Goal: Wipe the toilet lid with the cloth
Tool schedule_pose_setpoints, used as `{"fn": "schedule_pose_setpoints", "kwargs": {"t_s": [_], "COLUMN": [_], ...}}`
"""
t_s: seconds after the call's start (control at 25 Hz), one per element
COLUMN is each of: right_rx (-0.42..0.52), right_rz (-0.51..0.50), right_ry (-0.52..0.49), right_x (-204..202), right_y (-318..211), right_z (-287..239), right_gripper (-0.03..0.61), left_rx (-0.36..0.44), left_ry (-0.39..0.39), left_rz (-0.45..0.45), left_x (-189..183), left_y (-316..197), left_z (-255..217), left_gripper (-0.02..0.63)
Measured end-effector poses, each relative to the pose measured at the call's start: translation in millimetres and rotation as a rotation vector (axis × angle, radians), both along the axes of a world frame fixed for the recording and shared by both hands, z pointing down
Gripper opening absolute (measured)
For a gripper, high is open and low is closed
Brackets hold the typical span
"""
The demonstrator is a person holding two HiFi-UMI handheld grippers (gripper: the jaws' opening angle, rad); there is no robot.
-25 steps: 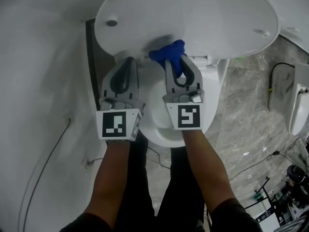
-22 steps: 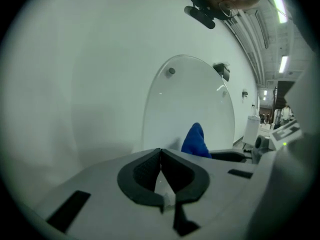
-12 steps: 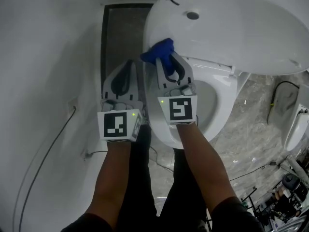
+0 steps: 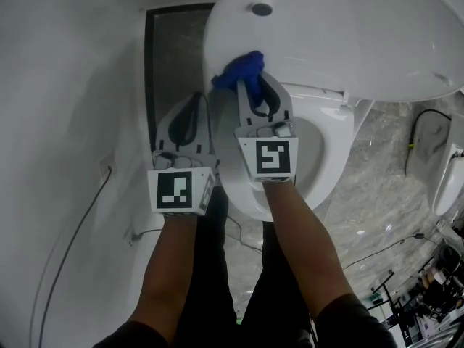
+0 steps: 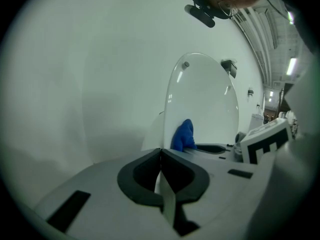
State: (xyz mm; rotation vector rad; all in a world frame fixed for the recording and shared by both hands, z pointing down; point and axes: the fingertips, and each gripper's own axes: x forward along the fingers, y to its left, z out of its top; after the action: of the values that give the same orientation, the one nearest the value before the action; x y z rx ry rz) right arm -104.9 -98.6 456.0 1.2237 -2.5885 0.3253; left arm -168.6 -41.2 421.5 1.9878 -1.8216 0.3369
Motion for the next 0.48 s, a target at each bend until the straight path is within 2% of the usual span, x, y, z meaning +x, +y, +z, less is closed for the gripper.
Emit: {"fn": "schedule_pose_setpoints", "kwargs": {"t_s": [0.48], "right_rx": [-0.010], "right_rz": [0.173], "right_ry": [0.024], "right_x": [92], "right_y": [-29], "right_z": [1], "right_gripper": [0.067], "left_rx": [-0.002], "left_ry": [-0.006], "left_rz": [0.121], "left_x": [64], "left_y": [-33], "left_z": [7], "left_gripper": [0.012]}}
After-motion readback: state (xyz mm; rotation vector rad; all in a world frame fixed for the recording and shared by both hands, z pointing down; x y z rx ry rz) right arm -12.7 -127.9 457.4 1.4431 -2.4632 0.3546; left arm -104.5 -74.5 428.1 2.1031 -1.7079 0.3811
